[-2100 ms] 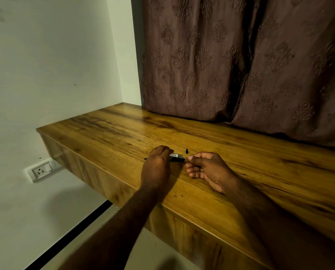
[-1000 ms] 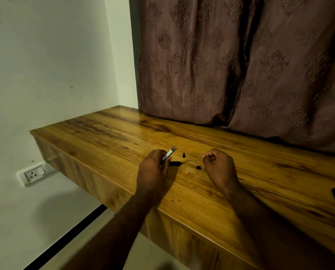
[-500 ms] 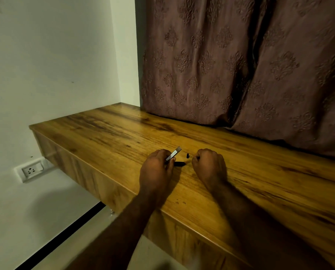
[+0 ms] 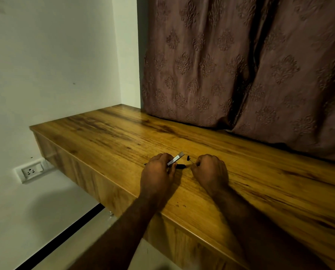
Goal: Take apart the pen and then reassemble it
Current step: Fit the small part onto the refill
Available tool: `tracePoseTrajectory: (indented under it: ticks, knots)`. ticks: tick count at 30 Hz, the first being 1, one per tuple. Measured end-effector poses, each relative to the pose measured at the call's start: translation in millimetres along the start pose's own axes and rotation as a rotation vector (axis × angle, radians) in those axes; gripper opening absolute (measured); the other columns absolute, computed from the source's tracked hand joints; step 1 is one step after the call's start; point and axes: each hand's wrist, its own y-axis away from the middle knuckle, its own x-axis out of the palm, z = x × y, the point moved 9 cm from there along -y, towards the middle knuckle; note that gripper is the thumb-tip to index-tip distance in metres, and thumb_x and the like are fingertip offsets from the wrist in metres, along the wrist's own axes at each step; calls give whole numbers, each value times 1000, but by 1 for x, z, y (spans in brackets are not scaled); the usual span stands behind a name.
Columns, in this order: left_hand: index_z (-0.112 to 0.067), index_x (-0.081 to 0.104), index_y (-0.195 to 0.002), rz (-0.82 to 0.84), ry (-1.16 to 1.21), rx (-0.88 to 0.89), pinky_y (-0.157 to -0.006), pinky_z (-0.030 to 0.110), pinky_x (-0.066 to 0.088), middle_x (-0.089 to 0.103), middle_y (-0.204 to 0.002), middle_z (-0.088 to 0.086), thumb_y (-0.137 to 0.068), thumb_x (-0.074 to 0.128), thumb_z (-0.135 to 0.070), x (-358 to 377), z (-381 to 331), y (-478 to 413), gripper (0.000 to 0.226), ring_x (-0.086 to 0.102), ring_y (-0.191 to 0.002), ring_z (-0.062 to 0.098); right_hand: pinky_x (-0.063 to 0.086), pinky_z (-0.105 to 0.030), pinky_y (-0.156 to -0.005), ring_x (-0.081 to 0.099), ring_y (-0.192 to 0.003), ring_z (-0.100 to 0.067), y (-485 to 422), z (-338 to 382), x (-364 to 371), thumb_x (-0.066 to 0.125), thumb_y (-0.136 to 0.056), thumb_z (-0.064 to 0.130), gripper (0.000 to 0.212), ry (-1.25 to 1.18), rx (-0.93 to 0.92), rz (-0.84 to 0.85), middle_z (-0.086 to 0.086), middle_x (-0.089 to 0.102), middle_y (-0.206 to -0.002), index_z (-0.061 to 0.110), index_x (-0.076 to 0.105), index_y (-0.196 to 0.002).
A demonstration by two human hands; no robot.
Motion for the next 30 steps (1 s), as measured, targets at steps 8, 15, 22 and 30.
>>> tracePoseTrajectory:
  ticks: [8, 15, 22, 30]
  knots:
    - [-21, 64, -101, 23, -5, -3, -69, 34, 52, 64, -94, -5, -91, 62, -25, 1, 0, 1, 11, 57, -84, 12, 56, -35, -69, 65, -69, -16, 1, -48, -3, 63, -84, 26, 18, -459, 193, 28, 5, 68, -68, 21, 67, -67]
    - [-20, 64, -97, 32, 31, -3, -67, 36, 50, 64, -92, -4, -92, 60, -22, 1, 2, 1, 6, 57, -81, 14, 45, -20, -64, 63, -78, -7, 6, -40, -7, 75, -79, 24, 7, -523, 20, 254, 9, 68, -79, 17, 75, -79]
    - [-15, 66, -100, 89, 92, -13, -73, 35, 51, 65, -96, -1, -93, 55, -9, 10, 4, -1, 15, 58, -85, 16, 47, -25, -65, 62, -74, -10, 8, -29, -6, 77, -78, 18, 7, -448, -48, 231, 4, 69, -78, 16, 70, -78]
    - [-14, 65, -94, 62, 100, 11, -67, 37, 50, 64, -90, 0, -91, 56, -4, 6, 1, 1, 14, 58, -79, 17, 43, -15, -44, 56, -46, -1, 17, 7, -26, 65, -87, 0, 7, -1125, 27, 165, -11, 64, -71, -1, 66, -94]
